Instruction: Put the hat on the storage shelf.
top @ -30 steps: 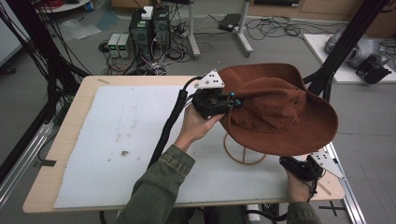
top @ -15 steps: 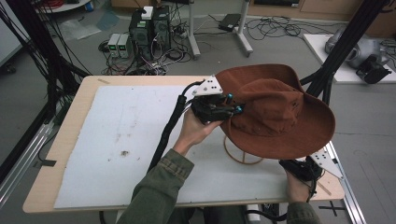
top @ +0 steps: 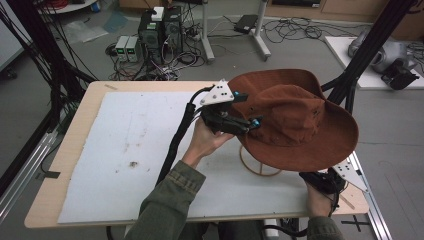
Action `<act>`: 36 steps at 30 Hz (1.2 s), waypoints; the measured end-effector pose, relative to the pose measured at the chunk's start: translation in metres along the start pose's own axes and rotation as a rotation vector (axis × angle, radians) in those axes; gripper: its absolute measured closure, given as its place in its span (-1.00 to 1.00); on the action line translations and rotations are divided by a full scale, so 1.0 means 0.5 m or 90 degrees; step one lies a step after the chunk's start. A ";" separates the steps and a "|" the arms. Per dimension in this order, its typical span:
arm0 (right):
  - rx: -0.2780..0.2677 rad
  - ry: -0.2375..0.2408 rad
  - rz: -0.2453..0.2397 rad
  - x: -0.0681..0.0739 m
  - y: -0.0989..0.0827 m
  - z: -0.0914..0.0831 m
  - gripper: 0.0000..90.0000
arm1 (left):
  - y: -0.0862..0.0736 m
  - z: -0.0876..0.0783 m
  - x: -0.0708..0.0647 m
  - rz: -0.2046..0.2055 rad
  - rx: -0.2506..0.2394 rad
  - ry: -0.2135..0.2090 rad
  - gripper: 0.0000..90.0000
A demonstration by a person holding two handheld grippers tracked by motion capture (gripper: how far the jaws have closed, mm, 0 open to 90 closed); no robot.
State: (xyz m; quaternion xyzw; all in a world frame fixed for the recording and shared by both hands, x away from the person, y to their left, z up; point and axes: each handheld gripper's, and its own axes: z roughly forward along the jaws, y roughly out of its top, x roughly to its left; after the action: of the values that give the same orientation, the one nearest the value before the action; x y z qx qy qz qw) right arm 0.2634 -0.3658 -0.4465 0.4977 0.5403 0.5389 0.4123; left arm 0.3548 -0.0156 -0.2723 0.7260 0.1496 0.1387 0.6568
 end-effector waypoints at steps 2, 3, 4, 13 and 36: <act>0.000 0.001 0.000 0.000 0.001 -0.001 -0.87 | 0.004 -0.016 -0.001 0.002 -0.016 0.024 -0.71; -0.003 -0.001 0.003 0.000 0.001 -0.002 -0.87 | 0.007 -0.029 0.000 0.003 -0.025 0.032 -0.72; -0.004 -0.002 0.004 0.000 0.001 -0.002 -0.87 | 0.009 -0.038 -0.001 0.004 -0.029 0.046 -0.73; -0.004 0.003 0.001 0.004 0.003 -0.007 -0.87 | 0.015 -0.221 0.017 0.009 -0.079 0.220 -0.76; -0.010 -0.010 0.010 0.016 0.004 -0.018 -0.87 | -0.207 -0.574 -0.008 -0.005 -0.130 0.695 -0.70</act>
State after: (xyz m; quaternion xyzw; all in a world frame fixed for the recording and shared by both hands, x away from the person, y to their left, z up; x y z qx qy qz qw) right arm 0.2533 -0.3598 -0.4430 0.5026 0.5290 0.5424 0.4164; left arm 0.2333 0.2538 -0.3469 0.4809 0.4568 0.5059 0.5515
